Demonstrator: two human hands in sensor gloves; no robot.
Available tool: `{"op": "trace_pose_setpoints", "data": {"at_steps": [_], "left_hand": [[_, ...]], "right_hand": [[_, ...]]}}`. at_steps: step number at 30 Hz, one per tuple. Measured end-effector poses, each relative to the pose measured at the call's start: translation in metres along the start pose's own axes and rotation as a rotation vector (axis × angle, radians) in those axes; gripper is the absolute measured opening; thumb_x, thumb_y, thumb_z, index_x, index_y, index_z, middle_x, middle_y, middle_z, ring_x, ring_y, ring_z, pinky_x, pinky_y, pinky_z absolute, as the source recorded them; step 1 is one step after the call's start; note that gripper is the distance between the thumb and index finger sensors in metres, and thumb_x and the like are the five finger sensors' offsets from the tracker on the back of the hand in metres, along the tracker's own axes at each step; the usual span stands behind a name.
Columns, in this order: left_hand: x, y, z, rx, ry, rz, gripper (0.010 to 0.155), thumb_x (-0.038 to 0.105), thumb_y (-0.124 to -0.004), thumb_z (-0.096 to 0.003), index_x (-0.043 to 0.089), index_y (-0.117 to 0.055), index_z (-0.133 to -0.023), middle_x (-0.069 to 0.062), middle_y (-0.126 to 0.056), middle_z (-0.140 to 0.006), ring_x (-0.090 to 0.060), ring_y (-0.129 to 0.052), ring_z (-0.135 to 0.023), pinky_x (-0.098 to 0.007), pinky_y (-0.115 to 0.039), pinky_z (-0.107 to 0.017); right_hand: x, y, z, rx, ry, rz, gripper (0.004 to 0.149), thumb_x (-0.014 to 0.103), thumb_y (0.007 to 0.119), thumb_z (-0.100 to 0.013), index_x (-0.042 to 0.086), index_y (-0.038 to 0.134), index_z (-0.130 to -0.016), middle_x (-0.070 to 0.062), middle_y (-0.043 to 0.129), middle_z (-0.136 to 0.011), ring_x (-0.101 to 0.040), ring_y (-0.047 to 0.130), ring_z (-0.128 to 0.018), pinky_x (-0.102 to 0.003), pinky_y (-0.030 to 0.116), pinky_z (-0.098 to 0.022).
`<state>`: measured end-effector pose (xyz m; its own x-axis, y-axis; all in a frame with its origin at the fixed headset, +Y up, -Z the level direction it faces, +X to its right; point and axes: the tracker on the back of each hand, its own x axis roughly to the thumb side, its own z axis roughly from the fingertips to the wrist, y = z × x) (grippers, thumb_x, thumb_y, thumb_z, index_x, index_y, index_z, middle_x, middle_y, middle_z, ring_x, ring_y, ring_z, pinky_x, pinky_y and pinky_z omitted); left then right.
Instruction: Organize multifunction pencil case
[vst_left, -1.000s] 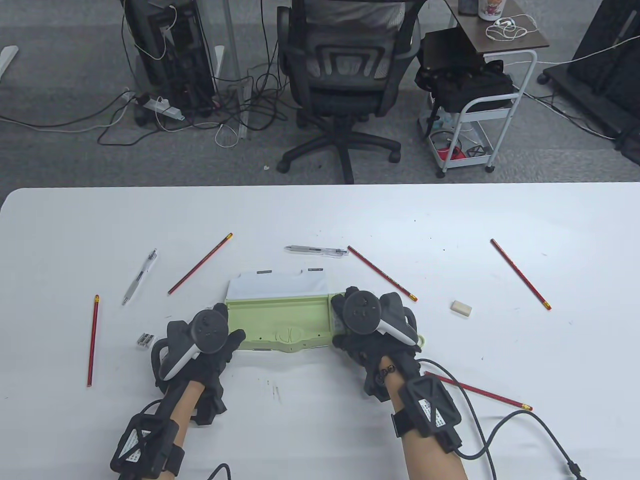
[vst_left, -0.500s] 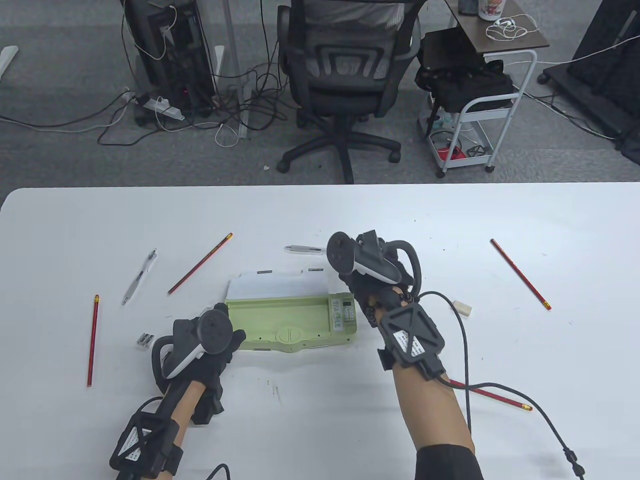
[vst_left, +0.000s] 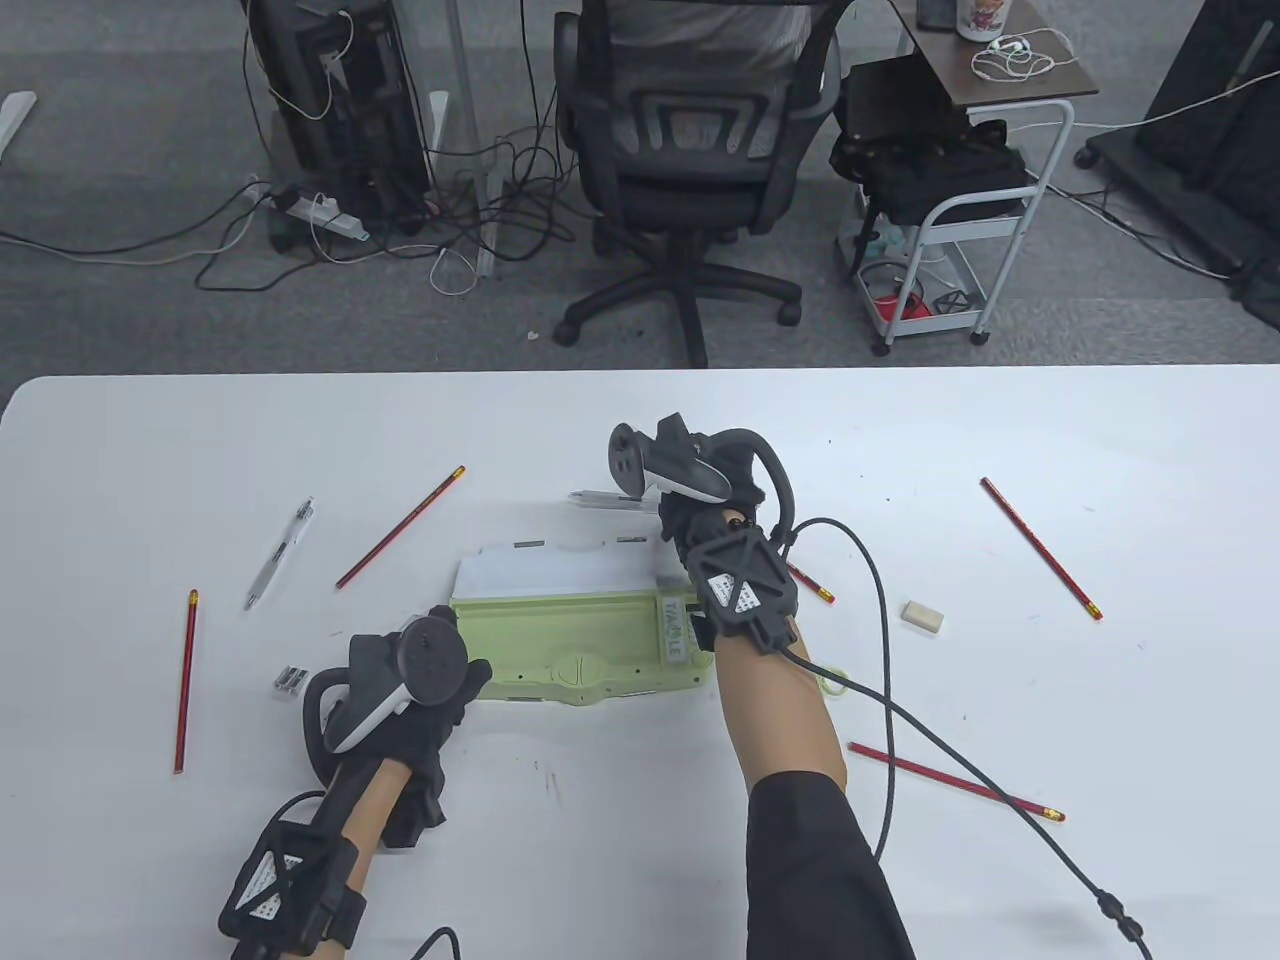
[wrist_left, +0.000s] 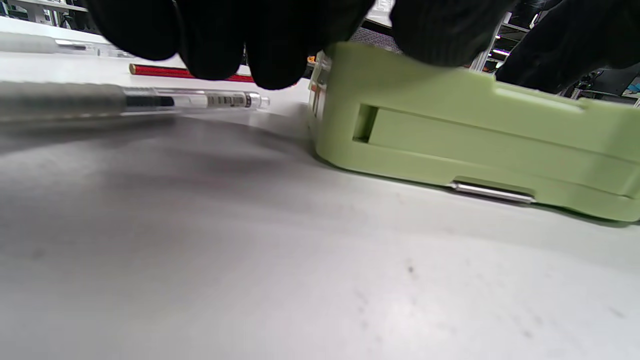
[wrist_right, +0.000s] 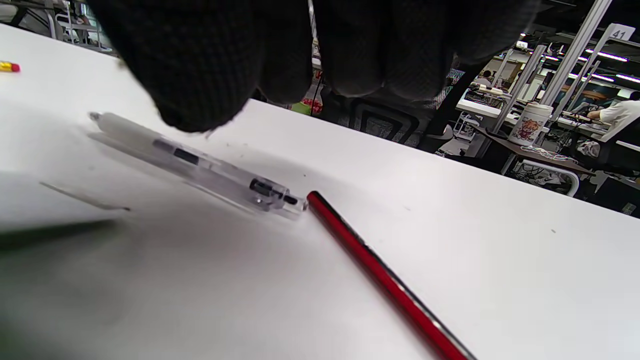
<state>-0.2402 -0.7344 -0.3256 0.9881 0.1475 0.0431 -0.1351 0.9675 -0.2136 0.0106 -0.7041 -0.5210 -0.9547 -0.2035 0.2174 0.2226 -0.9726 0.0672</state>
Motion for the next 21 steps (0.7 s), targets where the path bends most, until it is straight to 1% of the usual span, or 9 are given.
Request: {"op": "trace_pose_setpoints", "data": {"at_steps": [3,7,13,16,21], "left_hand": [[0.001,0.0,0.0,-0.003,0.003,-0.008,0.076,0.048,-0.068,-0.056,0.007,-0.048,-0.116,-0.023,-0.068,-0.118,-0.054,-0.068,-0.105,-0.072,-0.061,-0.07],[0.001,0.0,0.0,-0.003,0.005,-0.004,0.075,0.048,-0.068,-0.056,0.007,-0.048,-0.116,-0.023,-0.068,-0.118,-0.054,-0.068,-0.104,-0.072,-0.061,-0.07],[0.0,0.0,0.0,-0.007,0.003,-0.002,0.076,0.048,-0.068,-0.0561,0.007,-0.048,-0.116,-0.023,-0.068,-0.118,-0.054,-0.068,-0.105,-0.072,-0.061,-0.07],[0.0,0.0,0.0,-0.006,0.004,-0.006,0.076,0.048,-0.068,-0.0561,0.007,-0.048,-0.116,-0.023,-0.068,-0.118,-0.054,-0.068,-0.105,-0.072,-0.061,-0.07],[0.0,0.001,0.0,-0.006,0.006,-0.005,0.075,0.048,-0.068,-0.0559,0.007,-0.048,-0.116,-0.023,-0.068,-0.118,-0.054,-0.068,-0.105,-0.072,-0.061,-0.069]], "right_hand": [[0.006,0.007,-0.01,0.005,-0.042,0.091,0.06,0.038,0.086,-0.042,0.015,0.075,-0.096,-0.021,0.068,-0.104,-0.05,0.074,-0.092,-0.062,0.065,-0.068],[0.011,0.018,-0.019,0.025,-0.068,0.115,0.06,0.038,0.086,-0.042,0.015,0.076,-0.096,-0.02,0.068,-0.104,-0.05,0.074,-0.092,-0.063,0.064,-0.068],[0.015,0.03,-0.028,0.019,-0.125,0.145,0.058,0.037,0.086,-0.042,0.016,0.078,-0.094,-0.019,0.069,-0.104,-0.049,0.074,-0.092,-0.062,0.064,-0.069],[0.017,0.032,-0.03,-0.009,-0.142,0.138,0.053,0.035,0.086,-0.042,0.015,0.081,-0.091,-0.017,0.072,-0.102,-0.047,0.077,-0.09,-0.061,0.066,-0.068],[0.02,0.032,-0.028,-0.056,-0.174,0.165,0.048,0.033,0.087,-0.04,0.014,0.087,-0.085,-0.014,0.079,-0.097,-0.044,0.083,-0.086,-0.059,0.07,-0.067]]}}
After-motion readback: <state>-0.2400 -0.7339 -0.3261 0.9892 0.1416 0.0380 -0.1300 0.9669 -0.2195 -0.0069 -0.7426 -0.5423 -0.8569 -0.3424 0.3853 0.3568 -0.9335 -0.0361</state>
